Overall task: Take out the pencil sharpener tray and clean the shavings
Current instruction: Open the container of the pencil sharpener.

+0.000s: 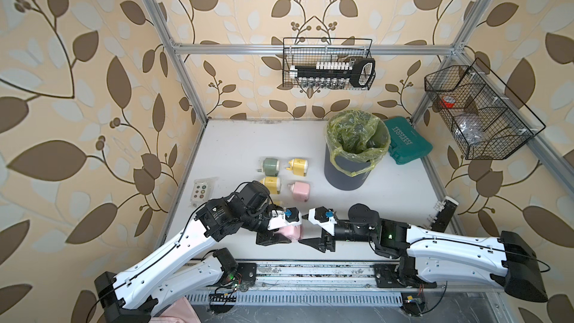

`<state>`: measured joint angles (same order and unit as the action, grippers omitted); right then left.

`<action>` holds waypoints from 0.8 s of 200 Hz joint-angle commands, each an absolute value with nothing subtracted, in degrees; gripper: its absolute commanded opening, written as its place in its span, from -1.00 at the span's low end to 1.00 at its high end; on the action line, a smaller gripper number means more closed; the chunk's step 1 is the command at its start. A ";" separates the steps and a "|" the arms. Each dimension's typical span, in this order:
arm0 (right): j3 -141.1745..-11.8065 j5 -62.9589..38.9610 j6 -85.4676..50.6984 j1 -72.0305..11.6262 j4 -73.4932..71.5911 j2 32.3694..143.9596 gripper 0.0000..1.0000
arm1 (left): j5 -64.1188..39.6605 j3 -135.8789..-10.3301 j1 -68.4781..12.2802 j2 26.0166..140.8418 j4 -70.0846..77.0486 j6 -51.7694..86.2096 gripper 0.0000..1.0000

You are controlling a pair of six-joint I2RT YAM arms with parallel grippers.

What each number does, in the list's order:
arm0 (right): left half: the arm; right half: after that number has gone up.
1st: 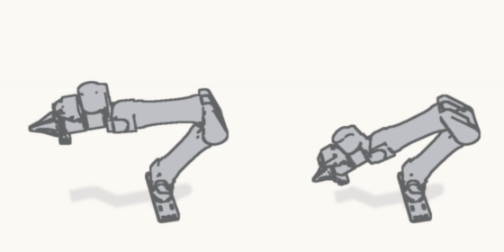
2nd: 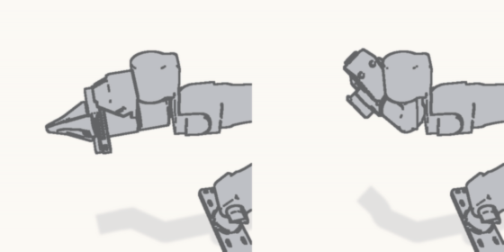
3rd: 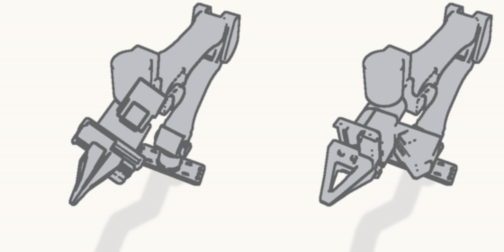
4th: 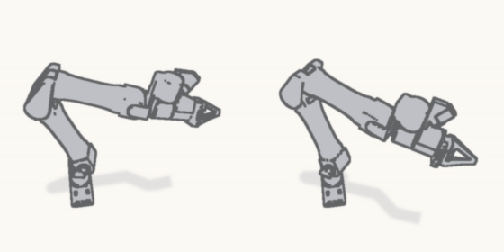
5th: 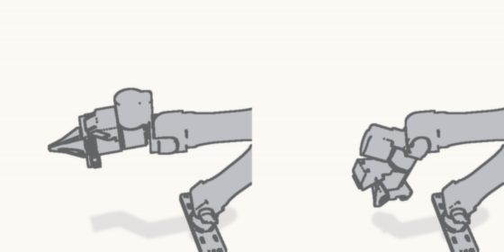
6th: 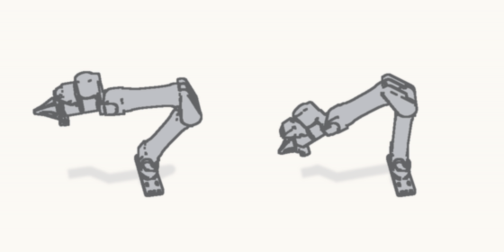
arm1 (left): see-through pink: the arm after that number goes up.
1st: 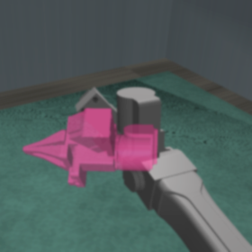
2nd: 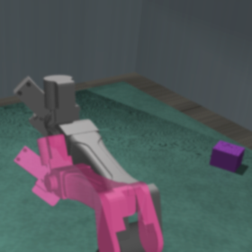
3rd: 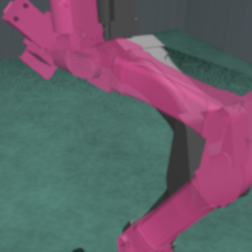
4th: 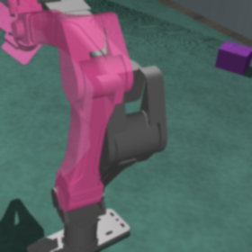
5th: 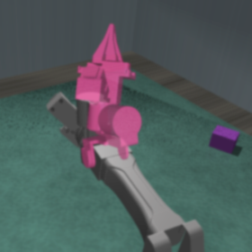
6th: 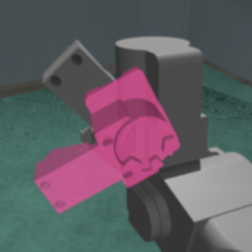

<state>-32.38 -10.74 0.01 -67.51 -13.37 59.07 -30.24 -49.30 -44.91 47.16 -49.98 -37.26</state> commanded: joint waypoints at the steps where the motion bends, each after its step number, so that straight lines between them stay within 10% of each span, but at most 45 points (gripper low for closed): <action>1: -34.23 -12.80 -0.70 -67.75 -14.45 60.08 0.37 | -32.94 -49.48 -44.30 45.79 -49.37 -36.69 -1.00; 160: -33.86 -14.24 -2.47 -67.76 -15.11 61.09 -0.28 | -34.01 -48.05 -44.30 44.74 -49.13 -35.77 -1.00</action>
